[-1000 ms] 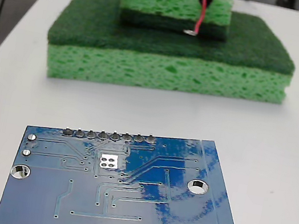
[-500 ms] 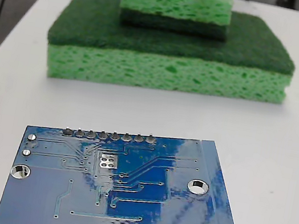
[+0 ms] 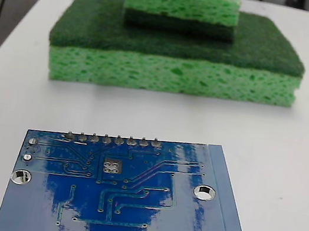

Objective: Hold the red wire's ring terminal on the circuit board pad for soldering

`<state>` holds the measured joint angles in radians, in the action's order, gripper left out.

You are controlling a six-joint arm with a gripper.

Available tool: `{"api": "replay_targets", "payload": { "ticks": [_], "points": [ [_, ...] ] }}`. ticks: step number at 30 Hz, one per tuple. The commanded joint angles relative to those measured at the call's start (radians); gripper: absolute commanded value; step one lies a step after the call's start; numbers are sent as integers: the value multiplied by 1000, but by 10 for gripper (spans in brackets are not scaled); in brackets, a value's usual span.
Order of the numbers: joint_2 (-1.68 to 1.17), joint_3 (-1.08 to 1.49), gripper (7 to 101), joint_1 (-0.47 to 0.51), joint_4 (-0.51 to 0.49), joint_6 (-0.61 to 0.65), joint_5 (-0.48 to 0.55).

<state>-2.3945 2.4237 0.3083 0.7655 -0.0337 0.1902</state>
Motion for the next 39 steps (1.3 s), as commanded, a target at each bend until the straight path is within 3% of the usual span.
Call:
{"api": "replay_targets", "payload": {
  "ticks": [1, 20, 39],
  "points": [
    [109, -84, 1003, 0, -2, 3, 60],
    [517, -413, 1003, 23, 58, 54, 104],
    [598, -509, 1003, 0, 133, 25, 48]
  ]
}}
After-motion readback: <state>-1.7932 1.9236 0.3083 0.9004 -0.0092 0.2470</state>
